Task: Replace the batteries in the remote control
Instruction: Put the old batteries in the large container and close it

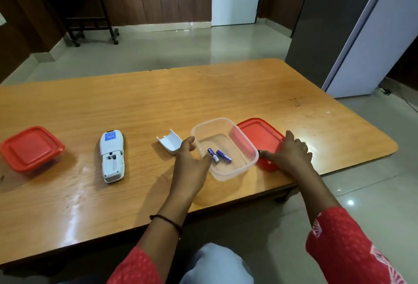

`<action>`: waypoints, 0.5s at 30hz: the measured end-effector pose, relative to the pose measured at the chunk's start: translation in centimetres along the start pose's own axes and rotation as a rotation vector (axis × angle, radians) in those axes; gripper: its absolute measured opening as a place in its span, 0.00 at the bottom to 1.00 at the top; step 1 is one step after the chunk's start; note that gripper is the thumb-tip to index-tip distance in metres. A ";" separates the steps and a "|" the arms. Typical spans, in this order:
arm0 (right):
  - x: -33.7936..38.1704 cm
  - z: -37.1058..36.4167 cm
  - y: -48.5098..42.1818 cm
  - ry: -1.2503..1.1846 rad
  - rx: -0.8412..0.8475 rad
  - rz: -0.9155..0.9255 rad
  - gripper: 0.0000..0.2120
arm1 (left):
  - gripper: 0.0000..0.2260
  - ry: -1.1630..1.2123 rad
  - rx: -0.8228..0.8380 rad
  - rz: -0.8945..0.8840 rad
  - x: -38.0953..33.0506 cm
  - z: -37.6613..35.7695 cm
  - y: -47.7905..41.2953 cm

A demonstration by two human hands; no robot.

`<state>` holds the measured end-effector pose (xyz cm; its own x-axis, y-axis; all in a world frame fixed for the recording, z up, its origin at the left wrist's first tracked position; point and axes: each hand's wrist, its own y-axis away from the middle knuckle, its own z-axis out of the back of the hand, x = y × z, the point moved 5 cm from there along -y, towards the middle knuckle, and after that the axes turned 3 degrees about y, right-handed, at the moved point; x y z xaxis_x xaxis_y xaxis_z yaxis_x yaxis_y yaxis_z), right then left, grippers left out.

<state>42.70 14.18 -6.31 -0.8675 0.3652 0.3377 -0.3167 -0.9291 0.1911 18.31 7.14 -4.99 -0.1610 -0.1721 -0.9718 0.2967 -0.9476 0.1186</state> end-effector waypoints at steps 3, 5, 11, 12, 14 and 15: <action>0.7 0.5 0.0 -0.051 -0.062 0.012 0.50 | 0.27 0.138 -0.008 0.070 0.3 0.0 0.3; 1.0 1.0 0.4 -0.182 -0.127 0.016 0.48 | 0.26 0.194 -0.018 0.095 0.3 0.1 0.5; 4.8 4.4 5.7 -0.693 -0.551 0.462 0.19 | 0.25 0.307 -0.005 0.144 0.8 0.2 0.5; 5.8 4.2 6.8 -0.689 -0.567 0.561 0.17 | 0.24 0.330 -0.010 0.152 0.9 0.2 0.4; 7.6 3.0 8.9 -0.622 -0.518 0.754 0.17 | 0.21 0.385 -0.009 0.166 0.9 0.0 0.4; 8.3 2.0 9.6 -0.575 -0.466 0.840 0.17 | 0.17 0.412 -0.004 0.172 0.8 -0.1 0.5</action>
<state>33.24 8.36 0.20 -0.6053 -0.5273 0.5963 0.0685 -0.7808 -0.6210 18.44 6.56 -5.78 0.2787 -0.2047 -0.9383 0.2899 -0.9135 0.2854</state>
